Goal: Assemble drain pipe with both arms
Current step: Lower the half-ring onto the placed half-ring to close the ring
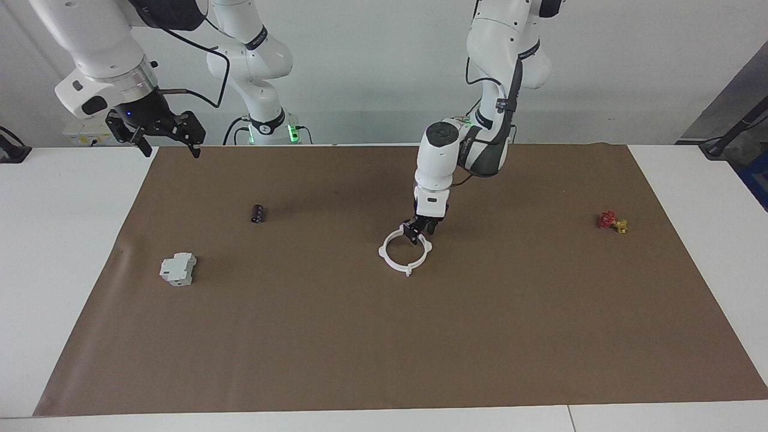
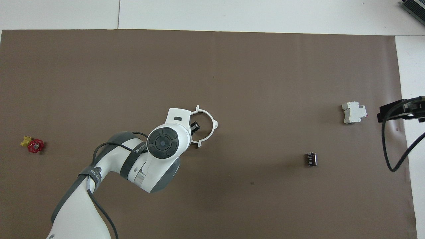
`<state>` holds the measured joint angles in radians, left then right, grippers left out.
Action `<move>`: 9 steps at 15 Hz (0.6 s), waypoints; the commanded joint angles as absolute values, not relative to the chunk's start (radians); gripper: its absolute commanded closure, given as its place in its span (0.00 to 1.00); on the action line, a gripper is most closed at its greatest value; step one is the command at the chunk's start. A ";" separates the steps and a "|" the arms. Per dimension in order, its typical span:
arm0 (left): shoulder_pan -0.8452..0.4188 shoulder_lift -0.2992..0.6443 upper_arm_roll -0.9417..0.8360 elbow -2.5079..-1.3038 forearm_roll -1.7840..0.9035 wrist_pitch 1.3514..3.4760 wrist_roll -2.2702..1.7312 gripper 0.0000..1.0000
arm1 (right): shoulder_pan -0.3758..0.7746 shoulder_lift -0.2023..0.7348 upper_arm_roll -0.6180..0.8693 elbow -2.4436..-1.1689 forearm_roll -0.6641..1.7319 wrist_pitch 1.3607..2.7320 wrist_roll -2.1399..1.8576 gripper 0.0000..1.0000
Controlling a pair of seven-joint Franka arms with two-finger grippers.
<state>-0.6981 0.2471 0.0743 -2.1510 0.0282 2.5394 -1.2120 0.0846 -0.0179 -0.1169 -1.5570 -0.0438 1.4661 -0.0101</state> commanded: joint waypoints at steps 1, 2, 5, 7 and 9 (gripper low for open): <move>-0.698 0.239 0.086 -2.129 0.055 2.507 -1.221 0.00 | 0.072 -0.035 -0.115 -1.578 -0.020 1.480 -0.034 0.00; -0.680 0.232 0.086 -2.123 0.055 2.488 -1.218 0.00 | 0.072 -0.035 -0.115 -1.577 -0.020 1.479 -0.034 0.00; -0.654 0.197 0.086 -2.054 0.055 2.371 -1.215 0.00 | 0.072 -0.035 -0.115 -1.577 -0.020 1.480 -0.034 0.00; -0.585 0.138 0.083 -1.988 0.057 2.210 -1.171 0.00 | 0.072 -0.035 -0.115 -1.578 -0.020 1.479 -0.034 0.00; -0.505 0.066 0.084 -1.935 0.055 2.035 -0.981 0.00 | 0.072 -0.035 -0.115 -1.578 -0.020 1.479 -0.034 0.00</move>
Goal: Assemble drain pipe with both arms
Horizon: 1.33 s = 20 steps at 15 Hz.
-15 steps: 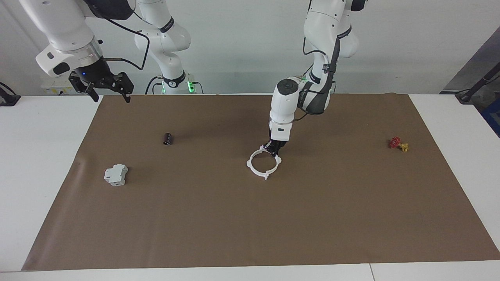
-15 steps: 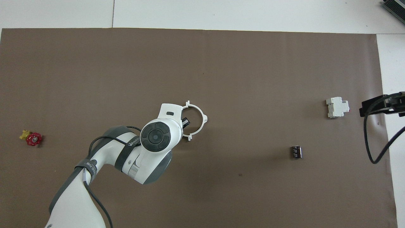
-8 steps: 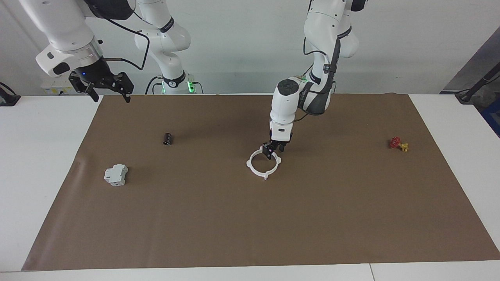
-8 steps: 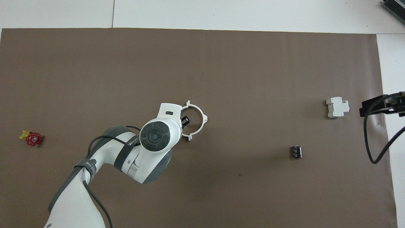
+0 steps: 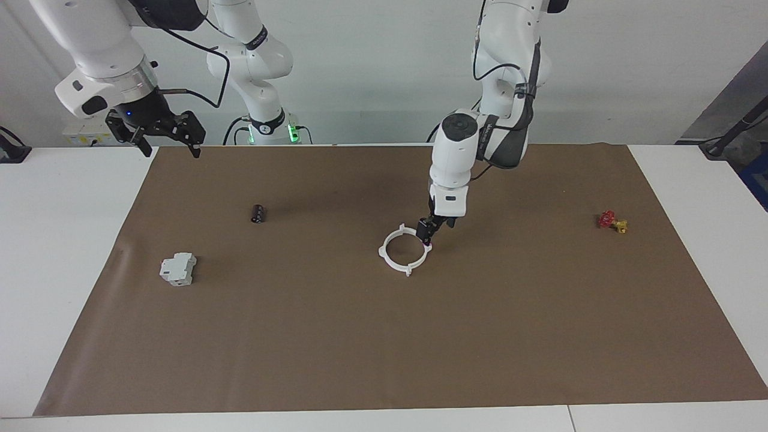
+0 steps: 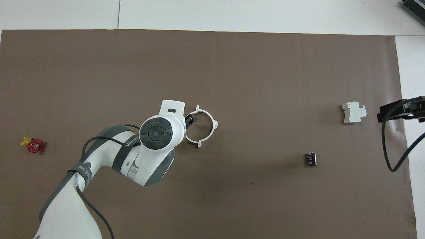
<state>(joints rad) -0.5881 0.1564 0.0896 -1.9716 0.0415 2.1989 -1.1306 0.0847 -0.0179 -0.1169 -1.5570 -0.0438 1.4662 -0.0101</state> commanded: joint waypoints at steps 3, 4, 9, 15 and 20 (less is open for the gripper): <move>-0.360 -0.006 0.086 -1.862 0.055 1.834 -0.555 0.00 | 0.072 -0.035 -0.115 -1.578 -0.020 1.480 -0.034 0.00; -0.300 -0.041 0.086 -1.855 0.054 1.816 -0.428 0.00 | 0.072 -0.035 -0.115 -1.577 -0.020 1.480 -0.034 0.00; -0.102 -0.104 0.084 -1.792 0.057 1.711 0.105 0.00 | 0.072 -0.035 -0.115 -1.578 -0.020 1.479 -0.034 0.00; -0.072 -0.025 0.084 -1.587 0.058 1.573 0.147 0.00 | 0.072 -0.035 -0.115 -1.578 -0.020 1.479 -0.034 0.00; -0.074 0.017 0.077 -1.480 0.080 1.470 0.208 0.00 | 0.071 -0.035 -0.115 -1.578 -0.020 1.480 -0.032 0.00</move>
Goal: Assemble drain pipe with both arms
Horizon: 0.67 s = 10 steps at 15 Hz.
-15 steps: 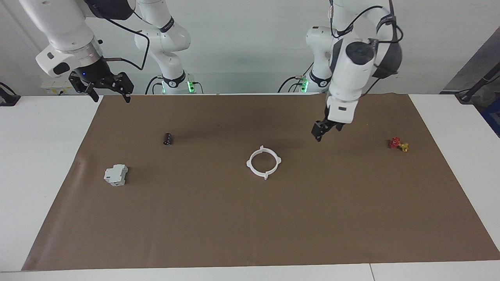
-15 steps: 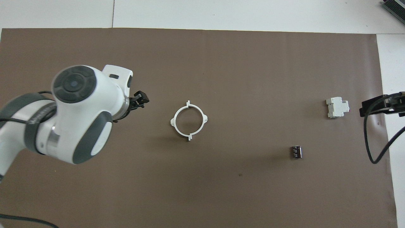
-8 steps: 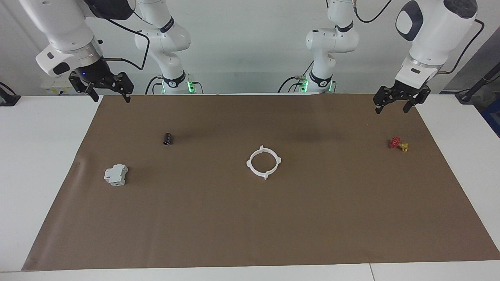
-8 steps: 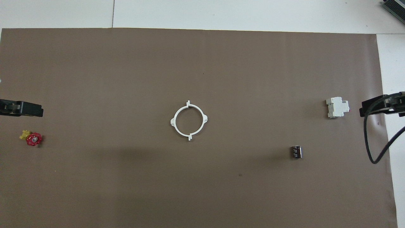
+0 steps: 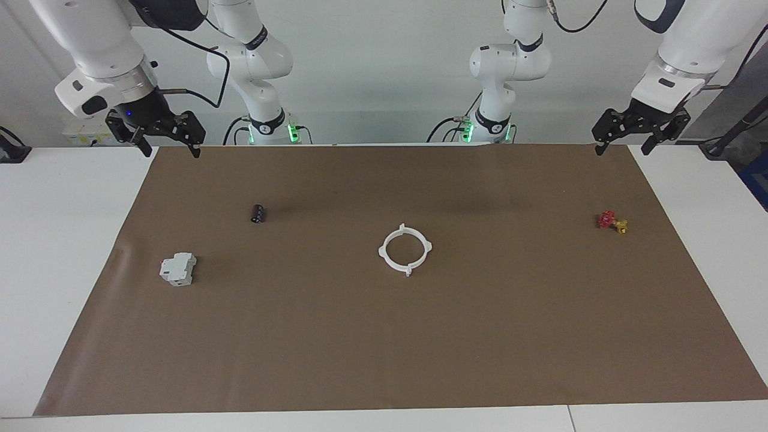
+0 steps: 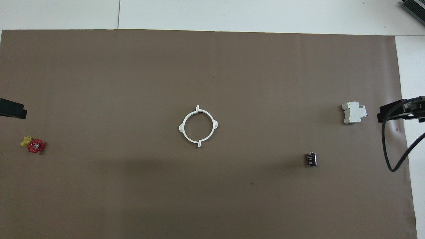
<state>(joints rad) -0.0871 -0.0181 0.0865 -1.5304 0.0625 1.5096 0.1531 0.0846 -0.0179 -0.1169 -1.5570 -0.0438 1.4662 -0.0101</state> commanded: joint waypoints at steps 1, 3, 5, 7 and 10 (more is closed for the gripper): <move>-0.080 0.017 0.080 -1.482 0.081 1.460 0.260 0.00 | 0.071 -0.035 -0.115 -1.578 -0.020 1.480 -0.031 0.00; -0.084 0.009 0.078 -1.496 0.081 1.466 0.307 0.00 | 0.071 -0.034 -0.115 -1.580 0.000 1.502 -0.023 0.00; -0.087 -0.005 0.078 -1.545 0.084 1.498 0.322 0.00 | 0.055 -0.031 -0.117 -1.583 0.057 1.567 -0.005 0.00; -0.074 -0.011 0.075 -1.546 0.084 1.511 0.348 0.00 | 0.054 -0.029 -0.117 -1.583 0.057 1.572 0.003 0.00; -0.084 -0.005 0.075 -1.537 0.140 1.517 0.427 0.00 | 0.054 -0.031 -0.118 -1.585 0.055 1.565 0.002 0.00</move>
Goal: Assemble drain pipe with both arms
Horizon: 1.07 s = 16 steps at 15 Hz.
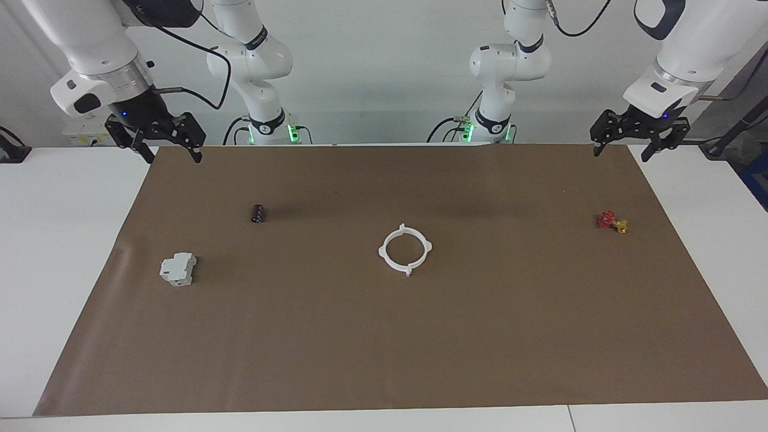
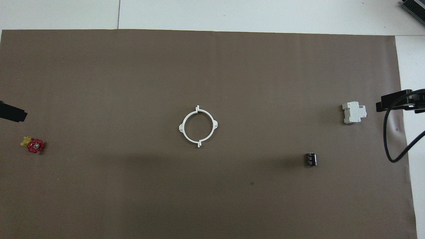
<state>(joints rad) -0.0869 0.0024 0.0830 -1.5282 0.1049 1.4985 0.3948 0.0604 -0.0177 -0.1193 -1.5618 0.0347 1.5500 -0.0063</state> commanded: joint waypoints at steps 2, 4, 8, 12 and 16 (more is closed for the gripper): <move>-0.075 -0.008 0.074 -1.543 0.132 1.528 0.388 0.00 | 0.054 -0.031 -0.118 -1.583 0.057 1.565 -0.002 0.00; -0.080 -0.008 0.075 -1.546 0.121 1.532 0.373 0.00 | 0.054 -0.031 -0.117 -1.583 0.057 1.562 -0.002 0.00; -0.086 -0.009 0.074 -1.548 0.100 1.531 0.285 0.00 | 0.060 -0.031 -0.117 -1.583 0.057 1.563 -0.002 0.00; -0.086 -0.011 0.075 -1.548 0.057 1.522 0.269 0.00 | 0.058 -0.031 -0.117 -1.583 0.057 1.562 -0.002 0.00; -0.077 -0.012 0.078 -1.554 0.063 1.520 0.278 0.00 | 0.058 -0.031 -0.117 -1.585 0.057 1.562 -0.002 0.00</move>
